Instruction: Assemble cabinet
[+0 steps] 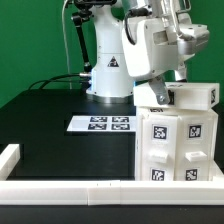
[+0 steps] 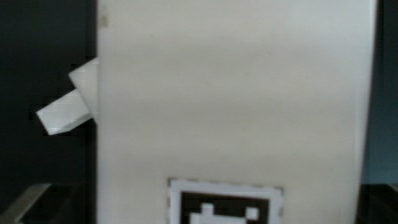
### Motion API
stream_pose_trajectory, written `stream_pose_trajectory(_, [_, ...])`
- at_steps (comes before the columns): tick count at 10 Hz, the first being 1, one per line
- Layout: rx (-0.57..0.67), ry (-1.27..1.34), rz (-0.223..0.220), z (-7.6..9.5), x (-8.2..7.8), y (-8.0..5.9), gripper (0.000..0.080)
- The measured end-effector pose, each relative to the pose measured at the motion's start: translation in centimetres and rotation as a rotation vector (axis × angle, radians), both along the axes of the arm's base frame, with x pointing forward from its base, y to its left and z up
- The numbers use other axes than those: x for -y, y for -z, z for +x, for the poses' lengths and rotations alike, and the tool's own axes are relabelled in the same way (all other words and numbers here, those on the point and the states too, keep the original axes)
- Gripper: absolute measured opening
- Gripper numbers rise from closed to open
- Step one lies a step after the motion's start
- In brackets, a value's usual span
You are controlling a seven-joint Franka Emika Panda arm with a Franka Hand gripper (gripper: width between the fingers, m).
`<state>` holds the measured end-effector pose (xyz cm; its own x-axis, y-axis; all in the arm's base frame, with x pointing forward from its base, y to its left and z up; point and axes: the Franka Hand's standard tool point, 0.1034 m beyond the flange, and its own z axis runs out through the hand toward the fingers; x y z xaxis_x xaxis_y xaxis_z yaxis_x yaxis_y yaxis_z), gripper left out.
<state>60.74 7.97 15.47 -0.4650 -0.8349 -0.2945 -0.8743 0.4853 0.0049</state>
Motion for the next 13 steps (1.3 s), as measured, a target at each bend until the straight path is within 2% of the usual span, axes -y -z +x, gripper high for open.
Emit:
stream_pose_trajectory(1, [0.01,-0.022,0.0,0.0,-0.3,-0.3,0.0772])
stream_pose_trajectory(5, [0.071,-0.108,0.007,0.1,-1.6,-2.9,0.0798])
stream_pose_trajectory(7, [0.11,-0.135,0.002,0.4,-1.6,-4.4,0.0797])
stream_pose_trajectory(10, [0.124,-0.229,-0.019,0.2,-1.7,-4.1,0.0797])
stream_pose_trajectory(13, [0.22,-0.713,-0.109,0.5,-1.9,-3.8,0.0797])
